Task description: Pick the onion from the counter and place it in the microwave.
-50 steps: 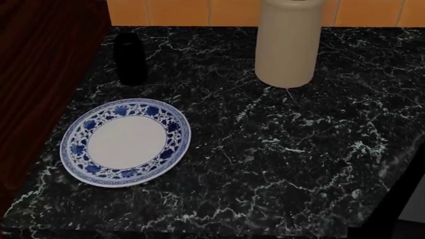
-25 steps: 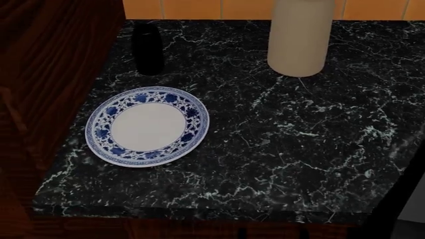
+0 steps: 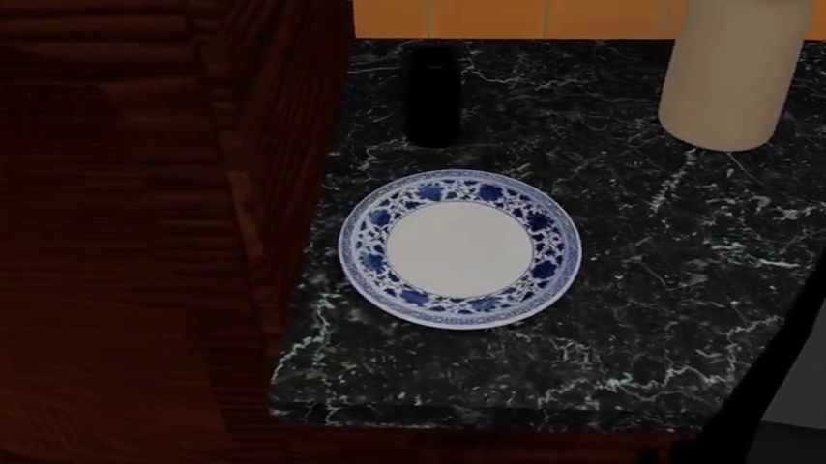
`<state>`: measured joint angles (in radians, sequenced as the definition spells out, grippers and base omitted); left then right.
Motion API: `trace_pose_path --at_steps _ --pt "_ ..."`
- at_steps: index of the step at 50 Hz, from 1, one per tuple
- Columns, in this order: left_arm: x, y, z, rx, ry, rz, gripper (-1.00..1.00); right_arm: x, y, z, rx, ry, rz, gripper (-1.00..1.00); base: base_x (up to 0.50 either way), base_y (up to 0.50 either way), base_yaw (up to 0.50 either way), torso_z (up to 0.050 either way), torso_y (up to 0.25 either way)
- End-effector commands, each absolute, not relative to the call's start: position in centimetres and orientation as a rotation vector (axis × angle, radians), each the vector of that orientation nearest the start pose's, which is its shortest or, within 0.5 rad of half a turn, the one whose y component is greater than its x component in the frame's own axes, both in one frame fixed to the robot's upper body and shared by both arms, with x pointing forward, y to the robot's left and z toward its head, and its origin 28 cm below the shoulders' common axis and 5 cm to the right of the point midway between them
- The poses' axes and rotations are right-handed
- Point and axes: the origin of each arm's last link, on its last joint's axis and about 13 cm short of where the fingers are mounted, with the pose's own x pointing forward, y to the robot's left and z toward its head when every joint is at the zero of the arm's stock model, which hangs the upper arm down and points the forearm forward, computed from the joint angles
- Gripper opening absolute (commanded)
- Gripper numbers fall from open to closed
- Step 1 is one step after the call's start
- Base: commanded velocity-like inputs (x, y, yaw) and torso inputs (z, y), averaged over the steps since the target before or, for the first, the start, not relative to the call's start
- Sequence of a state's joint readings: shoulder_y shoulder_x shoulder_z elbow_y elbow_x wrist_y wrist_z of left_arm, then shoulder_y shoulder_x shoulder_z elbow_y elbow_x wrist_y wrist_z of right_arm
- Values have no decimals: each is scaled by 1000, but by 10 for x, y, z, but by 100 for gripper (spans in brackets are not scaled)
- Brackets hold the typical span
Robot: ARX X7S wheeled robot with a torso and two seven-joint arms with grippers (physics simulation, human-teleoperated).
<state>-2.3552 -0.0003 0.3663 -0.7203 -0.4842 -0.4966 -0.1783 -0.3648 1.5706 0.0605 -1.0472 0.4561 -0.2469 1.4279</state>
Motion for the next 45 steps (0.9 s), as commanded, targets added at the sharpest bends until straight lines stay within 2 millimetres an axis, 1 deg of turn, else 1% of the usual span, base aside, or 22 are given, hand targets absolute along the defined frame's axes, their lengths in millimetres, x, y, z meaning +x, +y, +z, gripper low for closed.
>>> trace_pose_path --at_steps 1,45 --pt "219 145 628 0 -1062 -205 -100 117 -151 240 -178 -820 -171 100 0 500 0 0 0" --pt "219 145 628 12 -1069 -205 -100 118 -151 241 -178 -819 -168 100 0 500 0 0 0"
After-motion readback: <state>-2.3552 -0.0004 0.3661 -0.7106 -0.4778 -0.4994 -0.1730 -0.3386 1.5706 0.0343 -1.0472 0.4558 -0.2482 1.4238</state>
